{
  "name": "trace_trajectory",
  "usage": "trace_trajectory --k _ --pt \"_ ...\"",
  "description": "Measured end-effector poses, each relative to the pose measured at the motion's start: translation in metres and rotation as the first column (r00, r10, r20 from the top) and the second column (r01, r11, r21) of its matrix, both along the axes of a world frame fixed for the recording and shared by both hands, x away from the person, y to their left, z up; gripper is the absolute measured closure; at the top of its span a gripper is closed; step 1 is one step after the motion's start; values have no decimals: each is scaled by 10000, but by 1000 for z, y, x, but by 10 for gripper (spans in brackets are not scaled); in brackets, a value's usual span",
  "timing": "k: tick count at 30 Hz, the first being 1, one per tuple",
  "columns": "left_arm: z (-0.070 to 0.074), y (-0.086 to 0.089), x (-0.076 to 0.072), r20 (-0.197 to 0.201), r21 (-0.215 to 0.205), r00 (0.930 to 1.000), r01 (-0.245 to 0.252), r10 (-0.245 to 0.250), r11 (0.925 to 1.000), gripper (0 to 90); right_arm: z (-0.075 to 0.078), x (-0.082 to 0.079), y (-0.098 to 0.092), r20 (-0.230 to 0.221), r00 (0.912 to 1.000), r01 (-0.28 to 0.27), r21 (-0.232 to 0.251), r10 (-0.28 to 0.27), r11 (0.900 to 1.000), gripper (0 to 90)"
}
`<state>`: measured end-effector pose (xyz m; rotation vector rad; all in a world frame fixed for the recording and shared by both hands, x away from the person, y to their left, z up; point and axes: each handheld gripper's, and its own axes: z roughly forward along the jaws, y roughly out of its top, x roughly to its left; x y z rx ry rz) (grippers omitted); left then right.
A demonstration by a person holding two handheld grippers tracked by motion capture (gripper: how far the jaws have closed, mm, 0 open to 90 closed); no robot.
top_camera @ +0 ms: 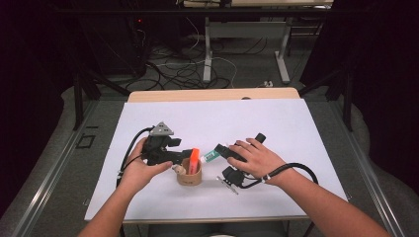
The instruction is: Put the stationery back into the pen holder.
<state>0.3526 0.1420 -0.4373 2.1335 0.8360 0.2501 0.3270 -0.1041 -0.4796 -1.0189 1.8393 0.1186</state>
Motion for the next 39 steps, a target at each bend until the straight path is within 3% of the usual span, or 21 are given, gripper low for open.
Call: trace_trajectory --k 4,10,14,16,21,24,25,26,30,32,33,39 --pt "5 -16 1 -330 447 9979 563 -548 9974 410 1 -2 -1 163 9998 -85 -17 85 10000 652" --pt "7 -43 3 -293 975 9930 1169 -1146 9883 449 4 -2 -3 306 9986 -420 2 420 9991 651" --pt "7 -57 6 -378 1542 9847 1740 -1702 9726 470 5 -3 -6 324 9991 -282 1 281 9996 651" --pt "7 -63 9 -384 1889 9757 2192 -2159 9572 478 6 -4 -6 412 9987 -291 -138 296 9995 651" --pt "4 -77 13 -538 2547 9604 2779 -2734 9262 498 6 -3 -6 389 9969 -685 -118 690 9976 651" --pt "3 -83 14 -585 2809 9534 3002 -2960 9116 507 6 -4 -6 402 9969 -669 -162 675 9976 651" --pt "2 -85 14 -547 2720 9551 2947 -2911 9160 508 6 -4 -6 402 9969 -665 -177 672 9976 651" --pt "2 -86 16 -657 2914 9500 3108 -3051 9047 514 6 -4 -6 403 9969 -664 -191 671 9976 651" --pt "1 -92 18 -755 3118 9462 3220 -3145 8939 545 6 -4 -6 423 9967 -681 -187 688 9975 651" --pt "1 -94 19 -846 3300 9421 3339 -3246 8830 551 6 -4 -6 441 9961 -761 -173 768 9969 651" --pt "0 -96 19 -867 3262 9427 3324 -3222 8849 559 6 -4 -5 453 9958 -794 -182 802 9967 651" --pt "-4 -101 22 -1128 3466 9382 3458 -3272 8720 619 4 -5 -4 414 9964 -734 -241 744 9970 651"
